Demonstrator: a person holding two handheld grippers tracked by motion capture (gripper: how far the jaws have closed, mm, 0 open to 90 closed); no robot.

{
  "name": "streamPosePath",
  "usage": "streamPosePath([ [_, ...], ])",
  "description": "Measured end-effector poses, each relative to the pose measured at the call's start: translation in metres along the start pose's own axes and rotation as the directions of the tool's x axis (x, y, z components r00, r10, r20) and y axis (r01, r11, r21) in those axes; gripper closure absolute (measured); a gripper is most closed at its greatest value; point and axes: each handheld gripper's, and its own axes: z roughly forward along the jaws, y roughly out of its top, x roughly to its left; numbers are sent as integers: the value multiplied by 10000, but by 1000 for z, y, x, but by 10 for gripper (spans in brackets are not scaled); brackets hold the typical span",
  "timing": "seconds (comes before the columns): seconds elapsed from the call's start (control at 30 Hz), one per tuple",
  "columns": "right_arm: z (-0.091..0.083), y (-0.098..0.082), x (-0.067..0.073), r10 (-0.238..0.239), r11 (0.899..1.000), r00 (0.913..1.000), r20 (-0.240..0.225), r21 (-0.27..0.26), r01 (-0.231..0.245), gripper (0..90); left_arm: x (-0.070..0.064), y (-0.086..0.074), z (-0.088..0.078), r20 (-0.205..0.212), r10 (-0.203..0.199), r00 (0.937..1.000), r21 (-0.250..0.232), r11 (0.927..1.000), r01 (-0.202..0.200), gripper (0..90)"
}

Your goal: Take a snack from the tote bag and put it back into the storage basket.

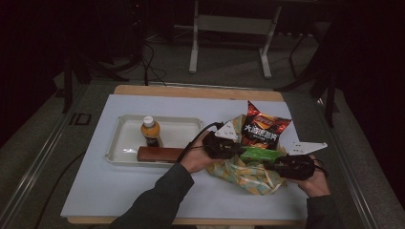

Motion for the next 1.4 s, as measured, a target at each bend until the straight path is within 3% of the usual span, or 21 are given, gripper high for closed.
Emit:
streamPosePath([
  [0.27,-1,-3,3,-109,9999,9999,-34,-92,108,716,8,4,-8,93,-456,9989,-555,9974,461,631],
  [0.5,-2,-4,6,-256,9996,9997,-29,-138,255,722,24,10,-11,-307,-825,9961,-637,9947,804,578],
  [0.87,-3,-5,8,-385,9990,9992,-50,-238,383,725,57,16,9,-603,-1472,9873,132,9889,1482,508],
  [1.4,-4,-7,9,-461,9984,9989,-95,-321,457,728,82,34,42,-411,-2135,9761,446,9755,2153,378],
])
